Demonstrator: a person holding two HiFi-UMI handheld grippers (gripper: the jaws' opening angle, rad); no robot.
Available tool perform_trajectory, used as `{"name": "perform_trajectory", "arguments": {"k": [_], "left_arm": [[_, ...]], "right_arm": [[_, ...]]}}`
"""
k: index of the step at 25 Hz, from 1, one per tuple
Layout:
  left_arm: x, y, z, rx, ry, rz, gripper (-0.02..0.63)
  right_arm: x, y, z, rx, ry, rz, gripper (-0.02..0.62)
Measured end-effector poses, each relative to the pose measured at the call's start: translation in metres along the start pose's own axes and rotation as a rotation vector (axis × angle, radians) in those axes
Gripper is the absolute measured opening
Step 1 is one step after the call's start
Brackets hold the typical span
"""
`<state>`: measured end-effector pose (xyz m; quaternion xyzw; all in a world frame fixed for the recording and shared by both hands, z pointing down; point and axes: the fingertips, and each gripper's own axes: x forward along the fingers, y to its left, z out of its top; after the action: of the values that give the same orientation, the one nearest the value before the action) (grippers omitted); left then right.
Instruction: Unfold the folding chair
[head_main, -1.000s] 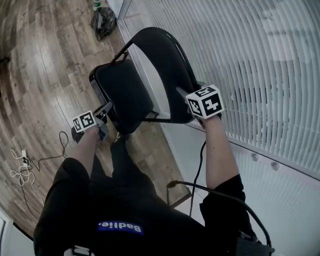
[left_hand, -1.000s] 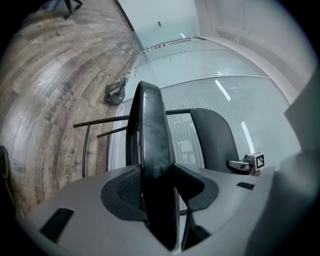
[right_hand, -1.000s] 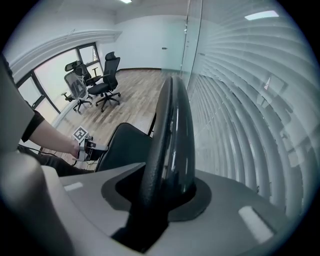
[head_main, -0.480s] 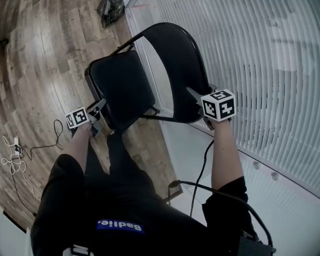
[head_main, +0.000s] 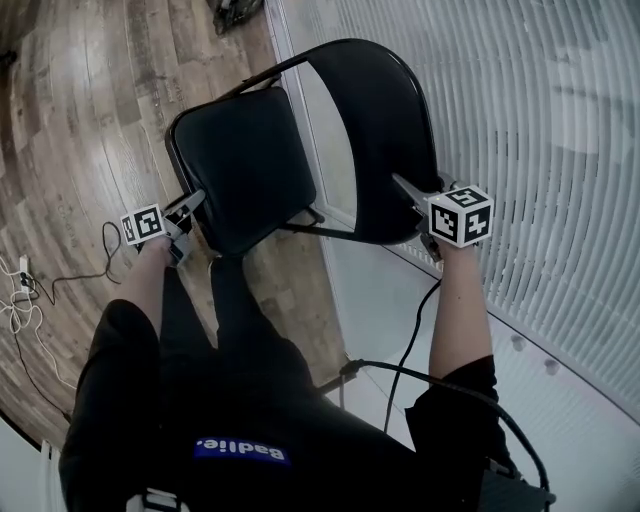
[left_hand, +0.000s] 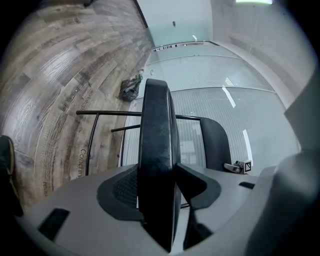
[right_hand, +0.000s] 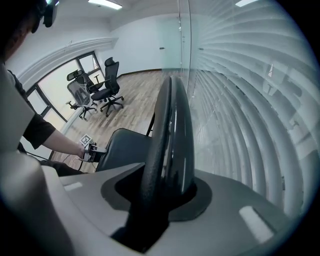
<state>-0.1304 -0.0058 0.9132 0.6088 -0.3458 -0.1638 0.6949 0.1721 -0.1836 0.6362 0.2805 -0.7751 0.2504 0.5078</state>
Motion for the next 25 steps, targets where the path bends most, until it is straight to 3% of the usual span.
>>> {"name": "perform_trajectory", "arguments": {"k": [7, 25], "left_arm": [[-0.008, 0.033, 0.007, -0.022, 0.005, -0.007, 0.204], [-0.038, 0.122, 0.012, -0.067, -0.043, 0.124, 0.232]], "right_arm": [[0.022, -0.013, -0.003, 0.019, -0.013, 0.031, 0.137], [0.070, -0.019, -0.020, 0.086, -0.011, 0.111, 0.140]]}}
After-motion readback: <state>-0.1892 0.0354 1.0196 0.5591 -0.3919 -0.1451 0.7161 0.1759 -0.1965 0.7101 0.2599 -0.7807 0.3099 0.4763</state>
